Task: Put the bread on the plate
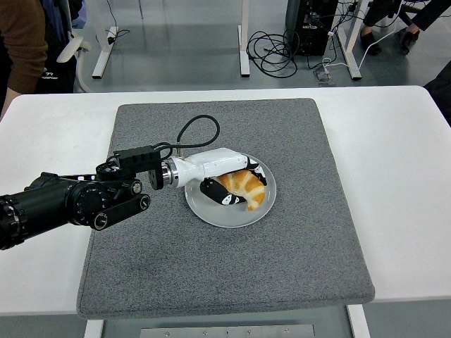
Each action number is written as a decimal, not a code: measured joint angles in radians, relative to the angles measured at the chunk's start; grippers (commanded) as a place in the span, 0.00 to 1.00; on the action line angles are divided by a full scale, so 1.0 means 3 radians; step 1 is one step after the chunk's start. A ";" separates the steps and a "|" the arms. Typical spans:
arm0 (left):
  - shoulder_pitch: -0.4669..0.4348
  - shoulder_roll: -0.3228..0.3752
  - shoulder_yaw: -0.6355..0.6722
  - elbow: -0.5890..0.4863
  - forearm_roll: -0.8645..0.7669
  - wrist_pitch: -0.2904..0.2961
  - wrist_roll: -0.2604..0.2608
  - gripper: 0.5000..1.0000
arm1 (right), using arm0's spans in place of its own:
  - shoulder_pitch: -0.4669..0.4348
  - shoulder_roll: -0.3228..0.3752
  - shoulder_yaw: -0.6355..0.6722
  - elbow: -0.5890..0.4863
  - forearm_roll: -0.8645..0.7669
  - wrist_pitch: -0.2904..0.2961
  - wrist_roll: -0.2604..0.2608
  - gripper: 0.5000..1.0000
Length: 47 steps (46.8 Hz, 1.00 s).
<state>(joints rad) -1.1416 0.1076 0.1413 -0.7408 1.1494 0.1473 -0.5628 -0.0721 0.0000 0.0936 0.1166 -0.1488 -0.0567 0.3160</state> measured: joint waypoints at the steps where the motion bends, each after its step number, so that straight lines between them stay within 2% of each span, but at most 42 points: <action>1: 0.0000 0.0003 0.0000 0.0000 0.0000 0.0000 0.0000 0.00 | 0.0000 0.0000 0.0000 0.0000 0.0000 0.0000 0.0000 1.00; 24: -0.0005 0.0150 -0.0011 0.0000 -0.0048 0.0000 -0.0001 0.00 | 0.0000 0.0000 0.0000 0.0000 0.0000 0.0000 0.0000 1.00; 47: 0.0046 0.0158 -0.0033 -0.0001 -0.0062 0.0026 -0.0002 0.02 | 0.0000 0.0000 0.0000 0.0000 0.0000 0.0000 0.0000 1.00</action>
<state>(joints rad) -1.1278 0.1549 0.1313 -0.7410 1.1306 0.1549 -0.5634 -0.0721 0.0000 0.0936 0.1167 -0.1488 -0.0567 0.3160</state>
